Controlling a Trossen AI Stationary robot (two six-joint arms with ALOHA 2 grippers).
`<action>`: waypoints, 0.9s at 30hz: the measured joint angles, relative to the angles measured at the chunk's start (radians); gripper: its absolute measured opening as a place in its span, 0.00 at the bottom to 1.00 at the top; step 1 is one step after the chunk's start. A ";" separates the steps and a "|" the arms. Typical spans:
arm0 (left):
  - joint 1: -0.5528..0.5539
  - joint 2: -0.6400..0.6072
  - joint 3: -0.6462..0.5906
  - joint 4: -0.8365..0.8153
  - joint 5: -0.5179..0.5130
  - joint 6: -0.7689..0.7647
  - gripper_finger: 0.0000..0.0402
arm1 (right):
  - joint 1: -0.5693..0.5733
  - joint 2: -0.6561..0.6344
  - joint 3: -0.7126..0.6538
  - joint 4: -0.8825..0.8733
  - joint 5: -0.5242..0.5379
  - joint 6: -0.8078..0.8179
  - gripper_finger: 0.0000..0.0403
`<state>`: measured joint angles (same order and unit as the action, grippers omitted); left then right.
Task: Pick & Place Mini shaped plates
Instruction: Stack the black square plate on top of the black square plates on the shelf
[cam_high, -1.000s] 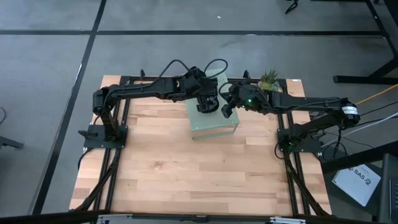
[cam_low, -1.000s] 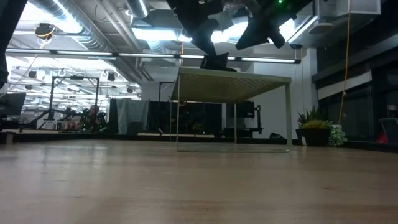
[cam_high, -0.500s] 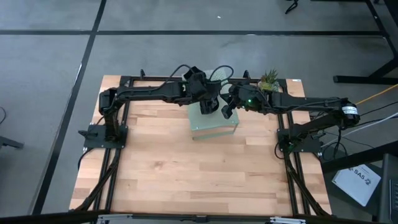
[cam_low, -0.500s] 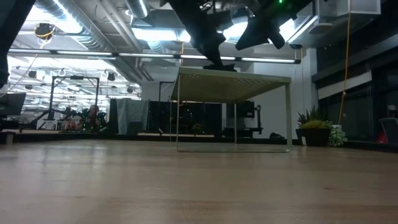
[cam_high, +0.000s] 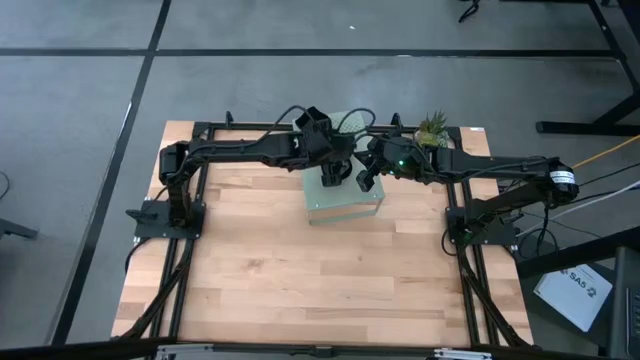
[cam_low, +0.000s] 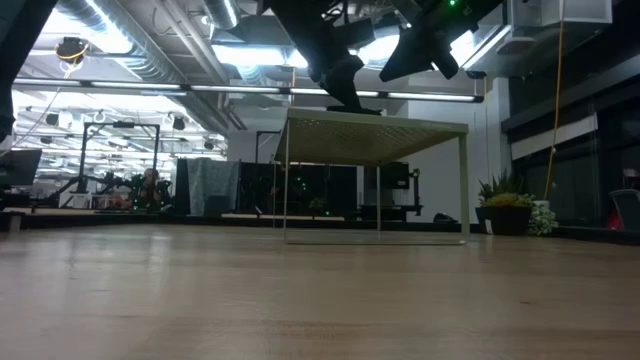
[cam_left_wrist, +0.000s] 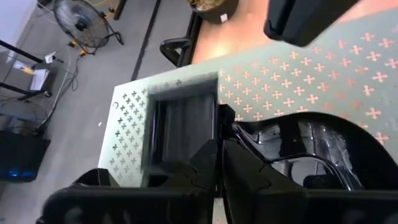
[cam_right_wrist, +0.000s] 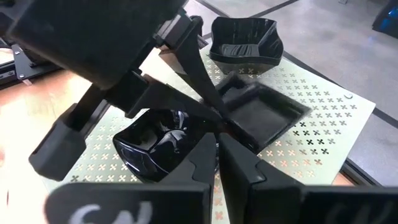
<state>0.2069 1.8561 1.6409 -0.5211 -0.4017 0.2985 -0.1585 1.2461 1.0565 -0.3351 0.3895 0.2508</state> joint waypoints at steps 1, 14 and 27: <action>0.000 0.000 0.000 0.005 0.001 0.000 0.06 | 0.000 0.000 0.000 0.000 0.000 0.000 0.06; -0.009 -0.003 0.000 0.050 -0.001 0.003 0.21 | -0.021 -0.025 -0.001 -0.074 0.012 -0.042 0.01; -0.035 -0.058 -0.001 -0.129 -0.163 -0.036 0.19 | -0.209 -0.045 -0.001 -0.122 -0.142 -0.129 0.00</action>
<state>0.1718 1.7985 1.6402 -0.6504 -0.5645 0.2621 -0.3679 1.2011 1.0554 -0.4572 0.2472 0.1218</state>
